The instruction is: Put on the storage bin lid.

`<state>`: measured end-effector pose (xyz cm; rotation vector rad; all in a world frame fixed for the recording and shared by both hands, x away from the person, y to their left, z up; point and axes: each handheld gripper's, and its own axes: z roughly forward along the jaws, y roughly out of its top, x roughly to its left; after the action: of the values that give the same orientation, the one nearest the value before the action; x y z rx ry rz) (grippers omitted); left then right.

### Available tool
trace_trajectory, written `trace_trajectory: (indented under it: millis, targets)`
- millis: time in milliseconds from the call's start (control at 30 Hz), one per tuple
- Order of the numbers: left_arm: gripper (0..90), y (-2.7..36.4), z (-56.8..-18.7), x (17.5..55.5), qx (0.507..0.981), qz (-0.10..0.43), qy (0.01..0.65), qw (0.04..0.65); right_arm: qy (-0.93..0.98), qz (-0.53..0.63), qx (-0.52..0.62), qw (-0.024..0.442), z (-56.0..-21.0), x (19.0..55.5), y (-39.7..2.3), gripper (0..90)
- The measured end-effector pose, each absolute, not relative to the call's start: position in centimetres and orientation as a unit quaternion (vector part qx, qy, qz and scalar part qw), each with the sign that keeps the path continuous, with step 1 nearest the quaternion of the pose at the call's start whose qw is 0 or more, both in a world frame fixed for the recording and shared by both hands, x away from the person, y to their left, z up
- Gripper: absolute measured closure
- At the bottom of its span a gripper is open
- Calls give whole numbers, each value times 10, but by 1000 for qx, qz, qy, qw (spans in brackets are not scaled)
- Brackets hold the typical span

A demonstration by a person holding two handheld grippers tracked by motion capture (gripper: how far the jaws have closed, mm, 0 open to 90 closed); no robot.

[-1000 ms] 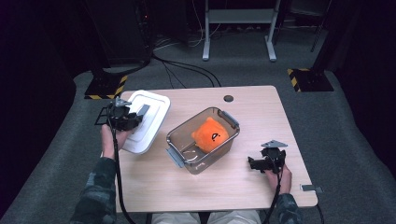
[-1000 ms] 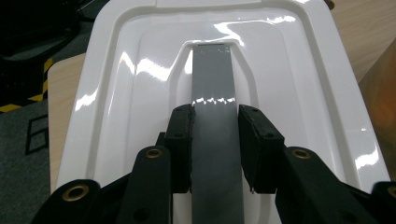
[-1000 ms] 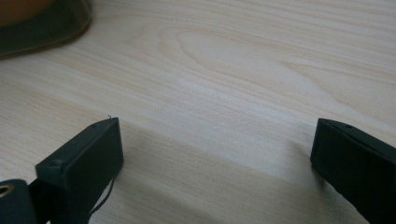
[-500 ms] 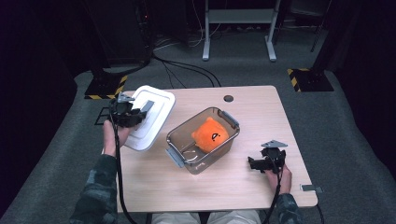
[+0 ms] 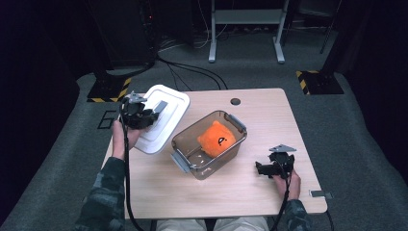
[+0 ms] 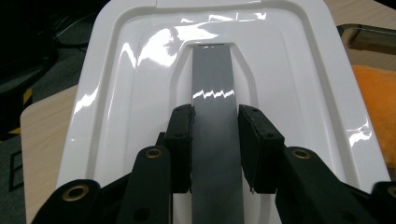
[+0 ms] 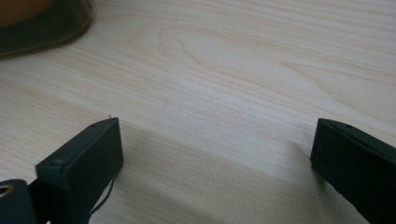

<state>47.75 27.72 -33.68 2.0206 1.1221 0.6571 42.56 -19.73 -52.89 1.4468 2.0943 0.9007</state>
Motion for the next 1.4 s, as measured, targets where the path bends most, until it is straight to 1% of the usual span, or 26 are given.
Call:
trace_trajectory:
  millis: [233, 467, 900, 1400]
  targets:
    - [664, 266, -332, 477, 795, 246, 419, 363, 757, 326, 523, 219, -529, 426, -197, 18]
    - [664, 246, -332, 478, 808, 228, 400, 368, 757, 326, 523, 219, -529, 426, -197, 19]
    - [664, 203, -345, 483, 830, 194, 369, 371, 756, 326, 523, 220, -529, 426, -197, 20]
    - [664, 158, -366, 489, 875, 139, 296, 358, 755, 327, 524, 220, -529, 426, -197, 20]
